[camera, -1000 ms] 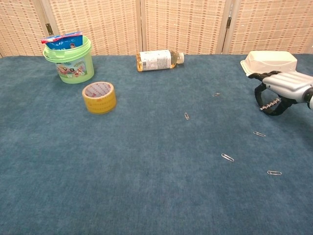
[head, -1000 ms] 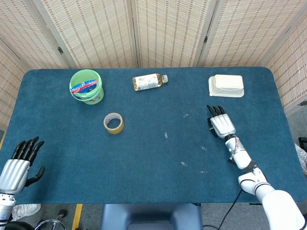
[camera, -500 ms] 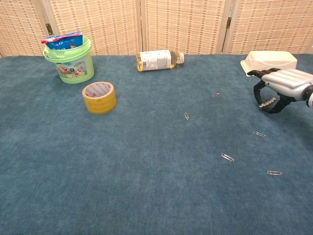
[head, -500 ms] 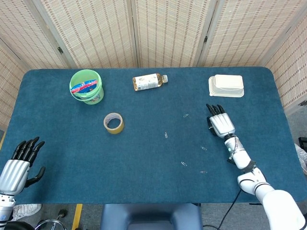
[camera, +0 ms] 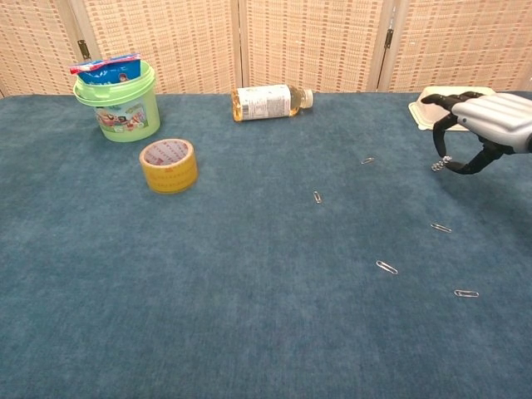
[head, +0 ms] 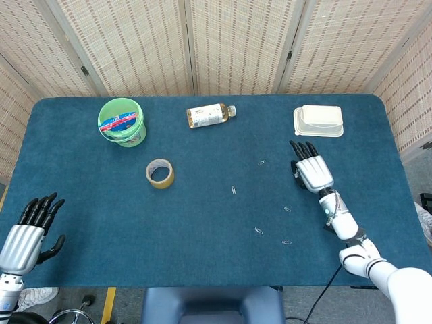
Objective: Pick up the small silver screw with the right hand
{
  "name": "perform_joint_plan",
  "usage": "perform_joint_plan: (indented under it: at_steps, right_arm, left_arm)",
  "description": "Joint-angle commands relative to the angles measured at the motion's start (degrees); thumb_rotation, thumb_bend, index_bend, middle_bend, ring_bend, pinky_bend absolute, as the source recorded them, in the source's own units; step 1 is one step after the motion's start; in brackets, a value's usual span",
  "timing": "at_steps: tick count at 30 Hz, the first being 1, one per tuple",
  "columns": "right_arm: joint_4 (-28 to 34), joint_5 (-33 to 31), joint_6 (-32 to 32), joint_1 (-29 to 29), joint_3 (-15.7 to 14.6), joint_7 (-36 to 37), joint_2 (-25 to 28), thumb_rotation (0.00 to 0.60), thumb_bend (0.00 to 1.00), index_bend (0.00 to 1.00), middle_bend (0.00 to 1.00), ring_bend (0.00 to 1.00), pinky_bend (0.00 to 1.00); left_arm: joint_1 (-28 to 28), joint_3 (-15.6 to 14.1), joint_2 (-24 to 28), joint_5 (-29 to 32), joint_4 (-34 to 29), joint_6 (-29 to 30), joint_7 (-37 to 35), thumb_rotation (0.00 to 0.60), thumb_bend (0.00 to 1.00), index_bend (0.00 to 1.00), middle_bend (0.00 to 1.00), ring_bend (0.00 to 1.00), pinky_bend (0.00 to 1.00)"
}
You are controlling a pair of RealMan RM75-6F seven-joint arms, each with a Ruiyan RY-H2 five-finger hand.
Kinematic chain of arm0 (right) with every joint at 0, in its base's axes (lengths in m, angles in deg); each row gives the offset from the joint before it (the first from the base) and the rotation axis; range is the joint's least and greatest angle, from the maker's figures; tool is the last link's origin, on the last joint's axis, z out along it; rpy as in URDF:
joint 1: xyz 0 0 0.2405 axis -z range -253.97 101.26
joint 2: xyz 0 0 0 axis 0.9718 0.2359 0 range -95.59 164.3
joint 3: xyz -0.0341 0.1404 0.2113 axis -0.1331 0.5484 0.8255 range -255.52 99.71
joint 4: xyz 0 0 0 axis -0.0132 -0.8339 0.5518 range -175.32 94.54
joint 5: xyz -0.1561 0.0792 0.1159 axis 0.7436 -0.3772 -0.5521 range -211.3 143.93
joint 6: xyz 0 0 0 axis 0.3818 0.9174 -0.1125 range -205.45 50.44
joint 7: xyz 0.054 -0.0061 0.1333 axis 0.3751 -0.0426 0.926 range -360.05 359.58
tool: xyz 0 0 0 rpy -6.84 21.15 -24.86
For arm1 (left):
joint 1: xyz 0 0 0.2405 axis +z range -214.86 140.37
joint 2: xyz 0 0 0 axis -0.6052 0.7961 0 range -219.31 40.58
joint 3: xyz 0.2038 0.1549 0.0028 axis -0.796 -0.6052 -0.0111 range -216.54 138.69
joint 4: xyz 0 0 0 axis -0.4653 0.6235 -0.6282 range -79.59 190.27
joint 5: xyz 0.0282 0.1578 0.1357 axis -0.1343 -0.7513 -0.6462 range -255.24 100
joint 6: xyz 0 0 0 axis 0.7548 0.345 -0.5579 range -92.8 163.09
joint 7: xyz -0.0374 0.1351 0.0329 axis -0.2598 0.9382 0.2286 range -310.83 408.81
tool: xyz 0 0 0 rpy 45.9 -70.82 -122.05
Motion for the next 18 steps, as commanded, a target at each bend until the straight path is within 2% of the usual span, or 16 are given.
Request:
perform_joint_plan:
  at_steps: [1, 11, 18]
  right_arm:
    - [1.03, -0.22, 0.55, 0.25, 0.22, -0.49, 0.62, 0.600, 0.38, 0.62, 0.03, 0.00, 0.00]
    - [3.47, -0.16, 2.07, 0.52, 0.40, -1.54, 1.84, 0.600, 0.38, 0.64, 0.04, 0.00, 0.00]
    - [7.78, 0.47, 2.92, 0.70, 0.09, -0.55, 3.27, 0.600, 0.38, 0.65, 0.06, 0.00, 0.00]
  left_arm:
    - [-0.01, 0.02, -0.02, 0.06, 0.05, -0.04, 0.04, 0.600, 0.47, 0.00, 0.04, 0.04, 0.08]
    - [-0.08, 0.04, -0.07, 0.16, 0.03, -0.16, 0.23, 0.600, 0.47, 0.00, 0.04, 0.04, 0.08]
    - [-0.16, 0.12, -0.02, 0.40, 0.08, -0.36, 0.10, 0.600, 0.47, 0.00, 0.04, 0.04, 0.08]
